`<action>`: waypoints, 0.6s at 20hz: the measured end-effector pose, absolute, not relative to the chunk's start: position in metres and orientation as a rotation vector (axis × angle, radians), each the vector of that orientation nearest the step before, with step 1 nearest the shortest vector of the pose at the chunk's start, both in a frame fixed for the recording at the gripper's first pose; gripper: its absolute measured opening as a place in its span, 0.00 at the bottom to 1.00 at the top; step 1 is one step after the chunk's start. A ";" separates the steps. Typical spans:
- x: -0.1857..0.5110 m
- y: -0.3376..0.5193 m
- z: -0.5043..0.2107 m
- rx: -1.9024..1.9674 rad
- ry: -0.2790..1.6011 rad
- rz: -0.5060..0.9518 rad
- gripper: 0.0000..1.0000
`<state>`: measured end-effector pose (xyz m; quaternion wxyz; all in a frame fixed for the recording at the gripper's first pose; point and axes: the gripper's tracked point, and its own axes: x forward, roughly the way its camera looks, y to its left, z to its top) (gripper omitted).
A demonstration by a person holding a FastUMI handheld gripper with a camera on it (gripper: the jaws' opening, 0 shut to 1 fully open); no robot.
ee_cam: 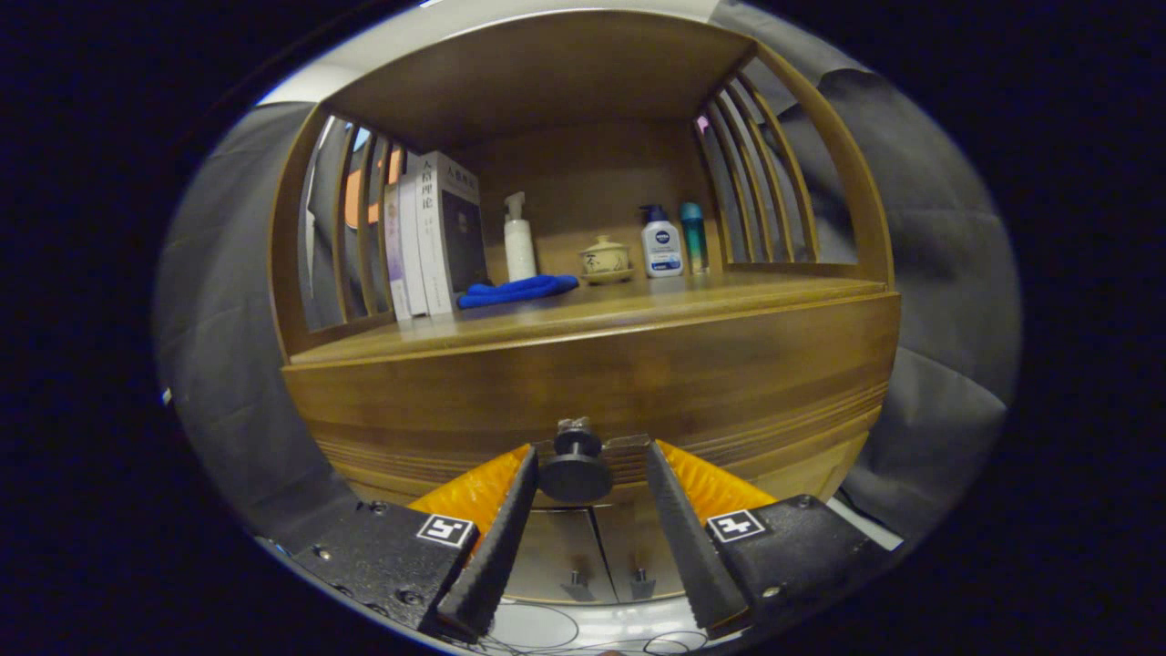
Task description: Pull open the drawer, take out the items inside it, and place them on the countertop above the cabinet.
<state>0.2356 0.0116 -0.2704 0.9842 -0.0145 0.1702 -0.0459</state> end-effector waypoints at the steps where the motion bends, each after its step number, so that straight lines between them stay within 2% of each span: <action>1: 0.239 0.014 -0.270 -0.035 0.330 -0.086 0.78; 3: 0.244 0.018 -0.271 -0.037 0.307 -0.077 0.70; 6: 0.254 0.018 -0.275 -0.014 0.276 -0.126 0.51; 12: 0.253 0.016 -0.276 0.052 0.243 -0.131 0.41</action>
